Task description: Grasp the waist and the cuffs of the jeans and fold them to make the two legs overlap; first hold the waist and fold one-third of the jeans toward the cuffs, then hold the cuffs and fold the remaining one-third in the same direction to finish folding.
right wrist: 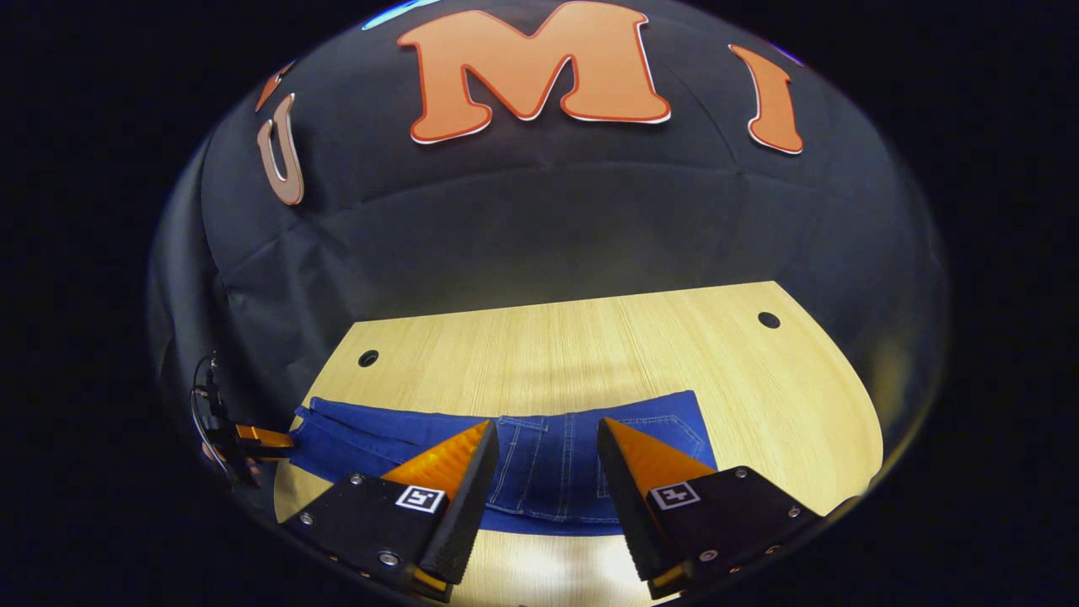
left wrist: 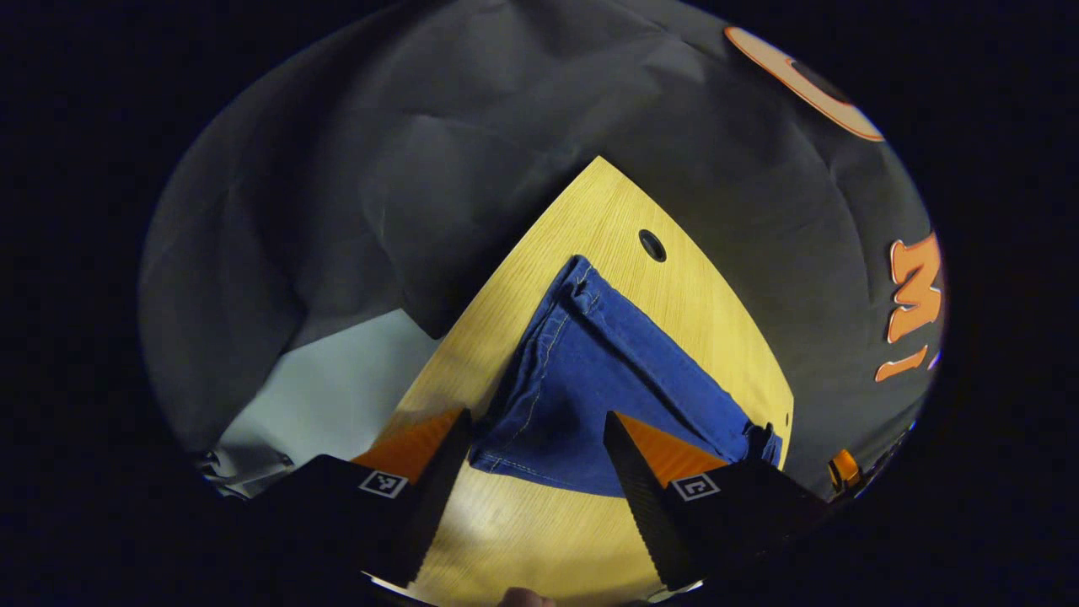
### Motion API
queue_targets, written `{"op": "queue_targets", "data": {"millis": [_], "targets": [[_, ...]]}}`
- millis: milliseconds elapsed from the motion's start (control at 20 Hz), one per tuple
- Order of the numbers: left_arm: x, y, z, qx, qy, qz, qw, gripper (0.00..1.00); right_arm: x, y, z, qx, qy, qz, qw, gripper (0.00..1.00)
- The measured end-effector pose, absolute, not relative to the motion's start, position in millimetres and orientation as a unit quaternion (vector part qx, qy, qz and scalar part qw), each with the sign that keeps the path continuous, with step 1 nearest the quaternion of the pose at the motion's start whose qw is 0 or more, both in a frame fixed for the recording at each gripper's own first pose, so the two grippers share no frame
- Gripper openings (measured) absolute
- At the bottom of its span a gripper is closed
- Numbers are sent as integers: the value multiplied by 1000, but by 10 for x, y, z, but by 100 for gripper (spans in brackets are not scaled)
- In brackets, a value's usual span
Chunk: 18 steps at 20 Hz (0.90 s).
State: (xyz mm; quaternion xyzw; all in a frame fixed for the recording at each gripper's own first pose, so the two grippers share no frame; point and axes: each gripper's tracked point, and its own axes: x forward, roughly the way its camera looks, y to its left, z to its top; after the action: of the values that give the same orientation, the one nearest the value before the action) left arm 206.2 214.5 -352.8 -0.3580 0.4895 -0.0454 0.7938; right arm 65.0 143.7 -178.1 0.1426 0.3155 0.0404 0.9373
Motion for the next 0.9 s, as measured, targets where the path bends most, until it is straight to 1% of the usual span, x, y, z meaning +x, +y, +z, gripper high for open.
{"op": "queue_targets", "data": {"millis": [50, 150, 200, 250, 300, 350, 400, 450, 500, 600, 650, 700, 850, 900], "targets": [[2056, 2095, -3535, -374, 495, -46, 783, 97, 639, 1408, -1776, 142, 316, 39, 937, 74], [2060, 2068, -3523, -383, 490, -48, 782, 98, 632, 1388, -1780, 138, 319, 38, 937, 74], [2093, 1980, -3479, -404, 484, -62, 774, 98, 623, 1367, -1774, 138, 318, 39, 937, 74], [2069, 1860, -3473, -429, 490, -75, 755, 97, 608, 1348, -1778, 139, 318, 40, 937, 74], [2070, 1788, -3432, -449, 487, -69, 746, 94, 587, 1305, -1779, 140, 318, 41, 937, 74], [2101, 1698, -3424, -469, 484, -68, 736, 89, 557, 1271, -1776, 142, 319, 42, 936, 74], [2107, 1641, -3439, -477, 481, -66, 733, 77, 540, 1225, -1768, 141, 318, 40, 937, 74], [2143, 1651, -3507, -466, 480, -55, 741, 74, 522, 1181, -1764, 140, 317, 42, 937, 74], [2122, 1672, -3580, -444, 483, -40, 753, 57, 504, 1121, -1776, 137, 317, 40, 938, 74], [2124, 1654, -3496, -437, 471, -47, 765, 23, 474, 976, -1764, 134, 315, 36, 939, 74], [2067, 1806, -3422, -437, 458, -28, 774, 23, 474, 904, -1749, 134, 312, 34, 940, 74], [2147, 1703, -3368, -431, 455, -33, 778, 8, 474, 841, -1719, 134, 308, 32, 941, 74], [2139, 1663, -3075, -391, 436, -37, 810, 9, 515, 682, -1624, 140, 290, 27, 946, 74], [2156, 1638, -2956, -380, 427, -40, 819, 9, 522, 658, -1596, 142, 285, 29, 947, 77]]}}
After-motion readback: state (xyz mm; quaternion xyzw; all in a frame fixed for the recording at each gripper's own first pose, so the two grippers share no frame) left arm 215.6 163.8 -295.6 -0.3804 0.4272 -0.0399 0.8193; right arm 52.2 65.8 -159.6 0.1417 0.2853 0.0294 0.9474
